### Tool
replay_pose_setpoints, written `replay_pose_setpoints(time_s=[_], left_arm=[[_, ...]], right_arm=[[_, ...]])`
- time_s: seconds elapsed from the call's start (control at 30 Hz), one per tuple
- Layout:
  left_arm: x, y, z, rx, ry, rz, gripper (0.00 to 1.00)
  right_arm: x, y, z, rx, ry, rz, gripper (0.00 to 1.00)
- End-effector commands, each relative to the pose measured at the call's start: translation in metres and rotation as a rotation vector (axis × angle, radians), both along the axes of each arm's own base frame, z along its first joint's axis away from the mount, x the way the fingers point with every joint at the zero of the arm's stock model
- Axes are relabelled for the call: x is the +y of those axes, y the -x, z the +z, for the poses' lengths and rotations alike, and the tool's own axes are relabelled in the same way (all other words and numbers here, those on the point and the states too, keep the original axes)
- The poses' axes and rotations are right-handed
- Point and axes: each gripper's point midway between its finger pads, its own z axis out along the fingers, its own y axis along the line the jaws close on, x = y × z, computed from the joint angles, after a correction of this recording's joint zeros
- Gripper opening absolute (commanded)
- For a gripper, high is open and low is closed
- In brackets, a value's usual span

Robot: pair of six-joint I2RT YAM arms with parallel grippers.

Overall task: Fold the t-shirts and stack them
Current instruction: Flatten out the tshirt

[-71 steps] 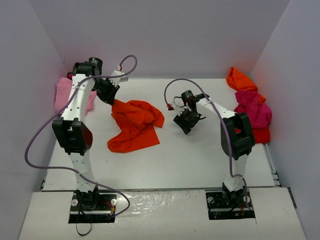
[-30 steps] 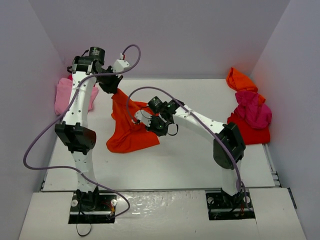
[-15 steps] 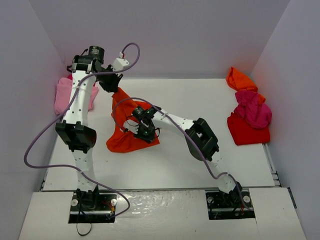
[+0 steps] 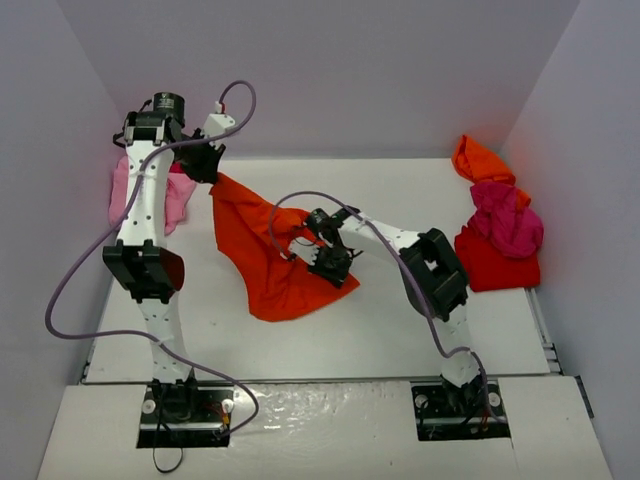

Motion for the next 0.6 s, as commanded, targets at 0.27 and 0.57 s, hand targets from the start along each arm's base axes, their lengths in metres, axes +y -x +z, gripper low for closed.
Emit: replay_pose_setpoints(time_s=[0.27, 0.57], left_arm=[[0.026, 0.056, 0.019, 0.127, 0.01, 0.039, 0.0], [0.041, 0.048, 0.018, 0.113, -0.016, 0.07, 0.0]], right_arm=[[-0.203, 0.107, -0.002, 0.307, 0.465, -0.058, 0.0], [-0.234, 0.124, 0.0, 0.342, 0.495, -0.108, 0.0]])
